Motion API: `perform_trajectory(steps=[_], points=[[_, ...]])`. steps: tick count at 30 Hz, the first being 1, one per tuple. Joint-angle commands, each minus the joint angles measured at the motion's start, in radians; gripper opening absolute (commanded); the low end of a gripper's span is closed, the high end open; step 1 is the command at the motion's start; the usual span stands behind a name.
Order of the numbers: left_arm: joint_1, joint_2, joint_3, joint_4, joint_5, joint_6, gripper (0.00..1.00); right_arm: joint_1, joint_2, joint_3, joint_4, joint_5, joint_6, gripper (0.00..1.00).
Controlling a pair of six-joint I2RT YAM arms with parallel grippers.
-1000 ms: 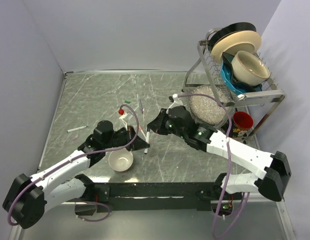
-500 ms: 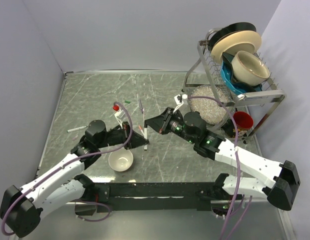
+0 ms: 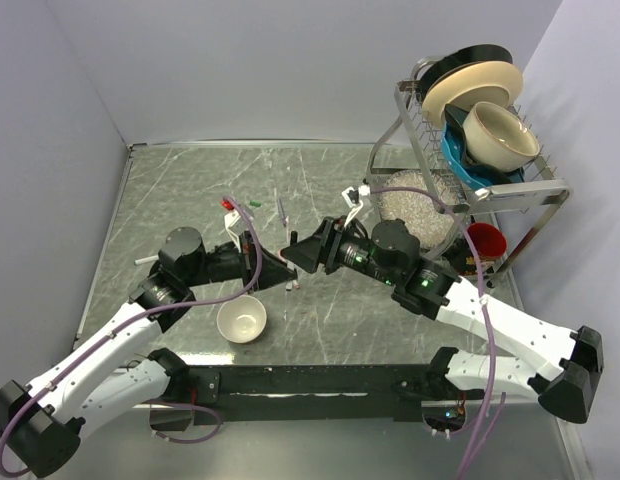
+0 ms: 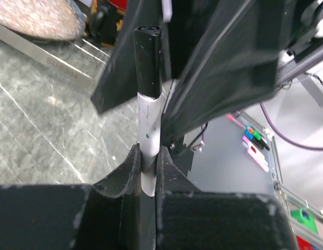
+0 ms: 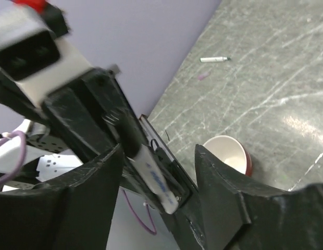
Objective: Insert the pens into the pen caps
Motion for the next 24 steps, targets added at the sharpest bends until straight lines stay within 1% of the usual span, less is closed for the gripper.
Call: perform_trajectory(steps=[1, 6, 10, 19, 22, 24], points=[[0.002, -0.013, 0.033, -0.013, 0.075, 0.06, 0.01, 0.004, -0.03, 0.1, -0.027, -0.009, -0.053, 0.68], [0.003, -0.016, 0.03, -0.01, 0.138, 0.063, 0.01, 0.004, -0.008, 0.169, -0.059, -0.012, -0.099, 0.7], [0.003, -0.022, 0.025, -0.007, 0.158, 0.058, 0.01, 0.004, 0.01, 0.198, -0.062, -0.013, -0.113, 0.7], [0.003, -0.027, 0.02, 0.003, 0.173, 0.051, 0.01, 0.002, 0.021, 0.18, -0.033, -0.061, -0.116, 0.64], [0.003, -0.015, 0.022, 0.008, 0.175, 0.047, 0.01, 0.004, 0.017, 0.158, -0.009, -0.07, -0.108, 0.61], [0.003, -0.008, 0.022, 0.01, 0.173, 0.047, 0.01, 0.002, 0.01, 0.148, 0.007, -0.078, -0.106, 0.52]])
